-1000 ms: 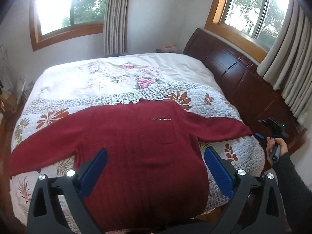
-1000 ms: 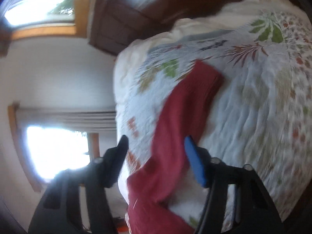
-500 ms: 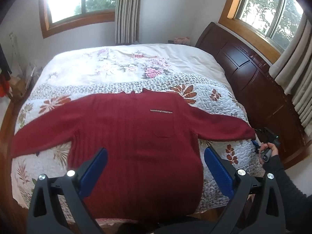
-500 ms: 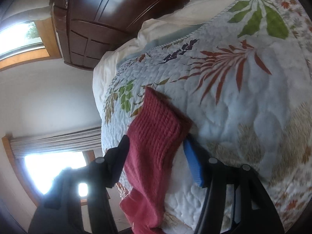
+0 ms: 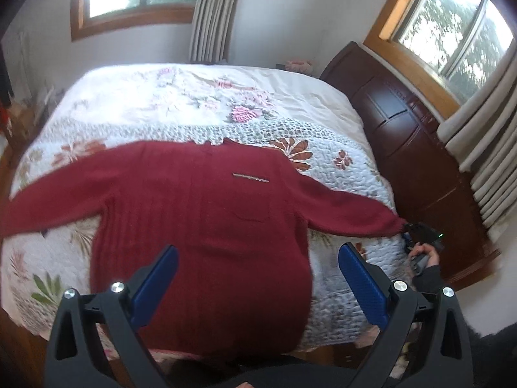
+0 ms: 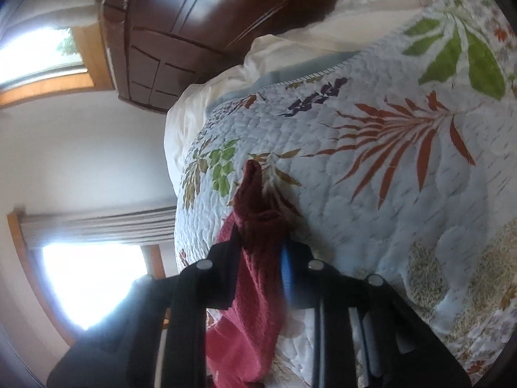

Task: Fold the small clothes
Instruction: 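Fold the held sleeve across the sweater body with the right tool, release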

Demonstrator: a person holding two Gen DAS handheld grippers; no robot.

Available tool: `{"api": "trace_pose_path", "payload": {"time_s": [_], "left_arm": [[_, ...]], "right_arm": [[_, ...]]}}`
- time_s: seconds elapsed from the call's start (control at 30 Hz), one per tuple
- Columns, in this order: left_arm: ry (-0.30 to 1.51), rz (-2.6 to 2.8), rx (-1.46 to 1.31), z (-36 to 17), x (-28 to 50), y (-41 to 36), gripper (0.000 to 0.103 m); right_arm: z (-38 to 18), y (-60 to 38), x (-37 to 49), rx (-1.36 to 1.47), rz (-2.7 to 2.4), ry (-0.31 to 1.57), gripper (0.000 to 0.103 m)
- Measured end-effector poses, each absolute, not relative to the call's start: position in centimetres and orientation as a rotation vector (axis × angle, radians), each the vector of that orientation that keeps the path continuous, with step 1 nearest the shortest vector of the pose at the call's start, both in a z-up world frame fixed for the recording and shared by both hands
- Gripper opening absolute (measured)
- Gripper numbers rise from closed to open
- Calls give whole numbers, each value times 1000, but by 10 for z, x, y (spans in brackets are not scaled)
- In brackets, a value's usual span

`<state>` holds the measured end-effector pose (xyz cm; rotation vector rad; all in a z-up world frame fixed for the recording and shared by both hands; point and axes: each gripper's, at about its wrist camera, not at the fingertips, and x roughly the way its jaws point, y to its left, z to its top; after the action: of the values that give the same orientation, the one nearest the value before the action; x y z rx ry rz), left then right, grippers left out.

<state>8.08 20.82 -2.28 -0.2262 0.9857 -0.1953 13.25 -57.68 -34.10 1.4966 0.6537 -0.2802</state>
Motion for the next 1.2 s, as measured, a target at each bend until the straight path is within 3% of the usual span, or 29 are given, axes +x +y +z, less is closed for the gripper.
{"api": "trace_pose_path", "payload": {"time_s": [0.2,0.43,0.67,1.2], "left_arm": [[1040,-218,-285,-43,86,232,99],[1040,-300,-498,-61,94,281,99],[1035,-318,-506,-73,101,310,99],[956,-361,-735,-108,109,397,99]], "right_arm": [[-299,-568,140,1371,-257,658,17],[-209,-530,162,1141,-185,628,17],[-132,-472,185,946,-127,597,17],[-41,-266,229,541,71,624,17]]}}
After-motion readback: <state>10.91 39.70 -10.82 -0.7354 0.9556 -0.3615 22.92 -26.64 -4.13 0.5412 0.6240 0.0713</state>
